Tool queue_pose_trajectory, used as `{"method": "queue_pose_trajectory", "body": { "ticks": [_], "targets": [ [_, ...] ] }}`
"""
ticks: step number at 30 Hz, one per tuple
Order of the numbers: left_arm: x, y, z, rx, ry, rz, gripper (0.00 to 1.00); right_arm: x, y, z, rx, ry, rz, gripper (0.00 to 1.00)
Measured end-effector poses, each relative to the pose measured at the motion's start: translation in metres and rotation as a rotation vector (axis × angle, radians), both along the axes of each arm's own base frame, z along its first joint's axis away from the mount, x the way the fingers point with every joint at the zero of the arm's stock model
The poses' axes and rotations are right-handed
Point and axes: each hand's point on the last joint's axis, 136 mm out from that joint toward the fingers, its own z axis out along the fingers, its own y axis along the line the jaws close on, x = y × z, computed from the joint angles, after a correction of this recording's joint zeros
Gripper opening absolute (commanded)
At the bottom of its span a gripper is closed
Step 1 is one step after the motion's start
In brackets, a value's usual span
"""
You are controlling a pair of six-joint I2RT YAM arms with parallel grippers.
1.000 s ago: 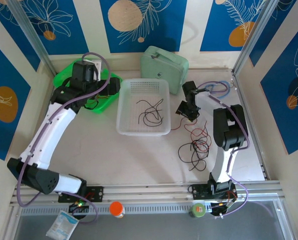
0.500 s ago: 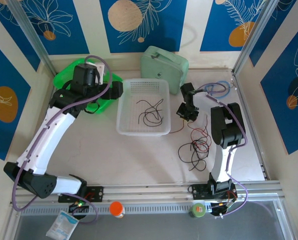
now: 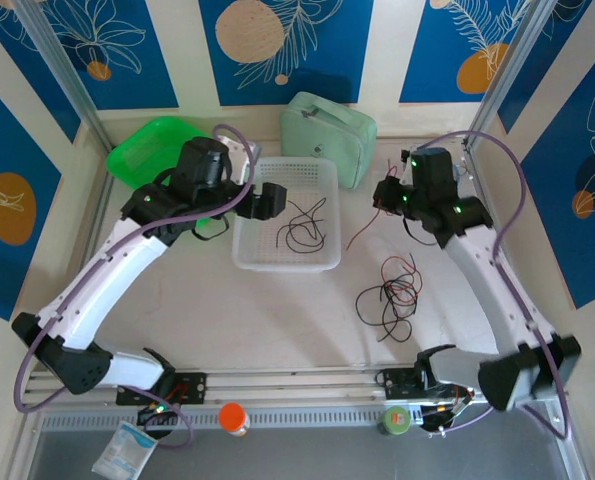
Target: Untangle the cables
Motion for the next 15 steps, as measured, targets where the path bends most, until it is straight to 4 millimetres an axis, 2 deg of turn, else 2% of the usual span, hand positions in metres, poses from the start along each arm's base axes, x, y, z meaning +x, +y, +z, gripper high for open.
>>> {"method": "queue_pose_trajectory", "body": {
  "ticks": [3, 8, 11, 15],
  "targets": [
    [-0.006, -0.029, 0.003, -0.065, 0.008, -0.100, 0.93, -0.029, 0.017, 0.013, -0.024, -0.100, 0.214, 0.00],
    [-0.023, -0.074, 0.016, -0.180, -0.020, -0.312, 0.91, -0.067, 0.043, 0.030, -0.057, -0.239, 0.538, 0.00],
    [-0.035, -0.089, 0.023, -0.237, -0.053, -0.420, 0.91, -0.090, 0.054, 0.042, -0.027, -0.291, 0.704, 0.00],
    [-0.042, -0.098, 0.032, -0.294, -0.089, -0.497, 0.93, -0.117, 0.067, 0.063, 0.034, -0.360, 0.881, 0.00]
  ]
}}
